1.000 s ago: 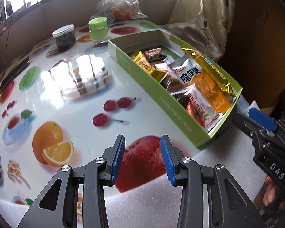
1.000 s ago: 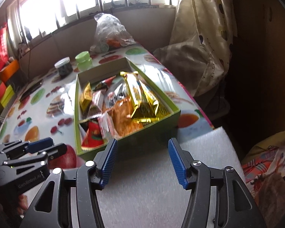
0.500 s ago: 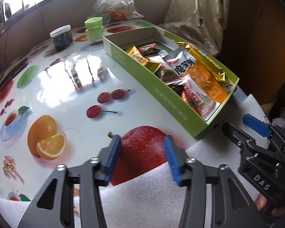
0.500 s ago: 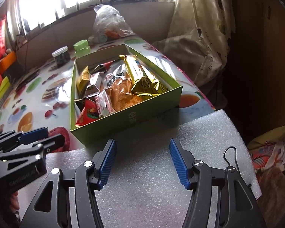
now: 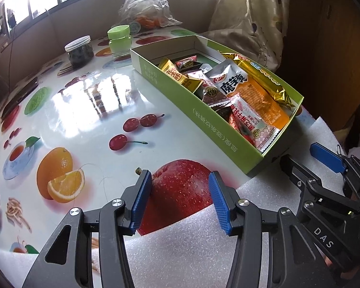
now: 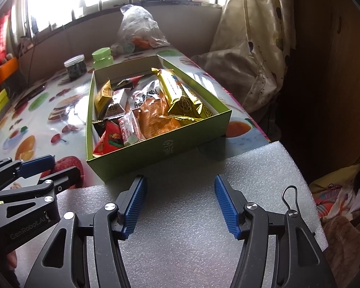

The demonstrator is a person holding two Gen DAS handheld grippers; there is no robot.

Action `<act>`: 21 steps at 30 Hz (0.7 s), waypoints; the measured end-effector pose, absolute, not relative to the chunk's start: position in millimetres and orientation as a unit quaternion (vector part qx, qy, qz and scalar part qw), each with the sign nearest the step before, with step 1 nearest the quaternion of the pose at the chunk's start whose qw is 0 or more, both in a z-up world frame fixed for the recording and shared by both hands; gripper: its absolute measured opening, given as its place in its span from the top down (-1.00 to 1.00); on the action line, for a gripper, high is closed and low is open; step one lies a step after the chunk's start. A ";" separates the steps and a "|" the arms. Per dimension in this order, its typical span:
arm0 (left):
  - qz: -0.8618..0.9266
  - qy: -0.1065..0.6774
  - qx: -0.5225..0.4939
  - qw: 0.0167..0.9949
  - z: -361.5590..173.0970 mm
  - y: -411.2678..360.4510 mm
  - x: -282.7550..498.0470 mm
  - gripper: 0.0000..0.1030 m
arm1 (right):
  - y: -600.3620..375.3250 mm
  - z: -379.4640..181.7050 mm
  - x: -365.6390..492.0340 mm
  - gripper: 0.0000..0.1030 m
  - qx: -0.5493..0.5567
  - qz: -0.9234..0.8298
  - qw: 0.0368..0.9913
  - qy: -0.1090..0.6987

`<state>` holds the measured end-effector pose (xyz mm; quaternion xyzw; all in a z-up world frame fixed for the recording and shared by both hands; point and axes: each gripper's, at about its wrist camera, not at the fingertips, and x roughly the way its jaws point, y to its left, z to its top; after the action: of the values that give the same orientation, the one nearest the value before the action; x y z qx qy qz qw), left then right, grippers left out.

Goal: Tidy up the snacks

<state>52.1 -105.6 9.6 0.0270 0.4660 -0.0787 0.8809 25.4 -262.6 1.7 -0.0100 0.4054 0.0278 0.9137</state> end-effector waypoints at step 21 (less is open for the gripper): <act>-0.077 0.465 0.025 0.882 11.0 -103.5 52.5 0.01 | -262.2 0.5 24.1 -0.15 -0.006 0.022 0.916 0.401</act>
<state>52.5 -103.5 11.0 0.0251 0.4650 -0.0773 0.8816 24.1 -262.2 0.5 -0.0062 0.4013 0.0220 0.9156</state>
